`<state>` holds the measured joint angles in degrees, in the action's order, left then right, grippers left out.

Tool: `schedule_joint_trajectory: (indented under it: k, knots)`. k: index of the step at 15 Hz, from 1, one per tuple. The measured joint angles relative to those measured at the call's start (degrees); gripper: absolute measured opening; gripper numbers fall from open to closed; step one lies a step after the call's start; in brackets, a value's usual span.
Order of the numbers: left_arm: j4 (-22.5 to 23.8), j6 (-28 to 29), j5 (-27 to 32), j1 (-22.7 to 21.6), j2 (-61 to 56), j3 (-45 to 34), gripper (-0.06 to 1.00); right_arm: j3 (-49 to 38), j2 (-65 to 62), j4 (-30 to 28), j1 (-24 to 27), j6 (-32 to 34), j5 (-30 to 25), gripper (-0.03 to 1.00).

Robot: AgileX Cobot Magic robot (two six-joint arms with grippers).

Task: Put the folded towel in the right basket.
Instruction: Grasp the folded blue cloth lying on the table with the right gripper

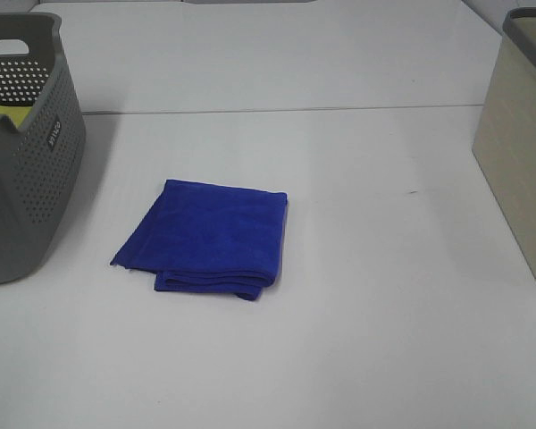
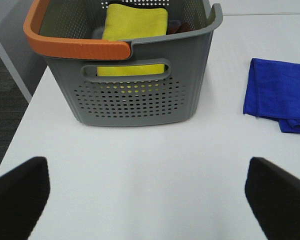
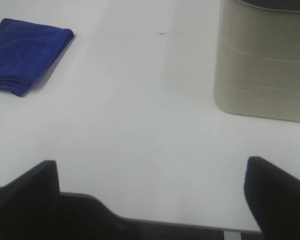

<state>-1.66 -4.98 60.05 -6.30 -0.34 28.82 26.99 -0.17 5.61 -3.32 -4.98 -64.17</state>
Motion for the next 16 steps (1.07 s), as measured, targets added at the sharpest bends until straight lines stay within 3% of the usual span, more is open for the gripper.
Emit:
schedule_joint_trajectory:
  k: [16]
  knots:
    - [0.00,0.00,0.00,0.00,0.00,0.00,0.99,0.00,0.00,0.00,0.00,0.00,-0.46,0.97]
